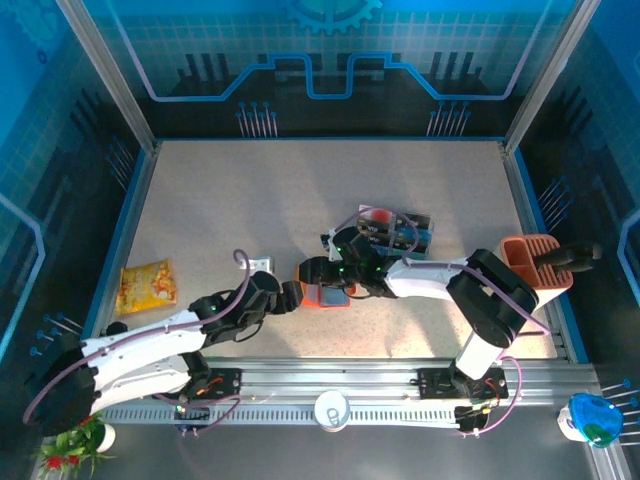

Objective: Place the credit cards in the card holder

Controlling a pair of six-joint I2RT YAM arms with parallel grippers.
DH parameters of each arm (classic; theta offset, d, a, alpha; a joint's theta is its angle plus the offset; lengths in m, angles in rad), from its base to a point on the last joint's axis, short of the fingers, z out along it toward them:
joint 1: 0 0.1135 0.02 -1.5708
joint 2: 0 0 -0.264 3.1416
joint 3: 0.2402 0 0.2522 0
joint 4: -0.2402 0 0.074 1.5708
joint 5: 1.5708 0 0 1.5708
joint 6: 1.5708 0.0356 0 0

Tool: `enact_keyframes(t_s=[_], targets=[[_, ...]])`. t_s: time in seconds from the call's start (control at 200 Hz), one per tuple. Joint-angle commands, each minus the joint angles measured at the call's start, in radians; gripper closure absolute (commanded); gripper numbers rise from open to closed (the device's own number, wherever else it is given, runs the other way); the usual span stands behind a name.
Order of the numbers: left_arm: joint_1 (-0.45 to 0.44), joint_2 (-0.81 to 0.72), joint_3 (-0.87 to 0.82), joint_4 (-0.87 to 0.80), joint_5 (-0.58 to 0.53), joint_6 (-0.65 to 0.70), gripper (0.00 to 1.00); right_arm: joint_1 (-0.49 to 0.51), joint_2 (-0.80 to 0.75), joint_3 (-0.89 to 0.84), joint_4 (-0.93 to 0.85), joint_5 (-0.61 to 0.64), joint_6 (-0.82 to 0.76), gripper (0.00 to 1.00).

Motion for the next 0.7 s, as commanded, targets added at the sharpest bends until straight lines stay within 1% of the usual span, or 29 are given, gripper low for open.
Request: enact_keyframes(t_s=[0.0, 0.08, 0.19, 0.25, 0.355, 0.37, 0.5, 0.52, 0.695], targets=[[0.022, -0.054, -0.022, -0.052, -0.022, -0.003, 0.19, 0.012, 0.034, 0.037, -0.003, 0.025, 0.025, 0.45], [0.039, -0.074, -0.029, -0.054, -0.011, 0.007, 0.19, 0.017, 0.053, 0.056, -0.036, 0.03, 0.026, 0.45], [0.057, -0.077, -0.035, -0.051, 0.007, 0.022, 0.19, 0.018, 0.077, 0.057, -0.038, 0.038, 0.033, 0.45], [0.065, -0.072, -0.036, -0.047, 0.016, 0.029, 0.19, 0.017, 0.09, 0.084, -0.028, 0.04, 0.042, 0.45], [0.077, -0.06, -0.04, -0.03, 0.035, 0.045, 0.19, 0.016, 0.117, 0.085, -0.015, 0.038, 0.061, 0.45], [0.079, -0.057, -0.04, -0.027, 0.038, 0.047, 0.19, 0.015, 0.12, 0.081, 0.014, 0.038, 0.066, 0.45], [0.089, -0.007, -0.027, 0.007, 0.067, 0.066, 0.19, 0.003, 0.136, 0.068, 0.073, 0.034, 0.106, 0.45], [0.09, 0.005, -0.025, 0.013, 0.073, 0.07, 0.19, 0.001, 0.138, 0.041, 0.081, 0.033, 0.111, 0.45], [0.091, 0.114, 0.014, 0.045, 0.111, 0.099, 0.19, -0.014, 0.147, -0.006, 0.153, 0.026, 0.155, 0.46]])
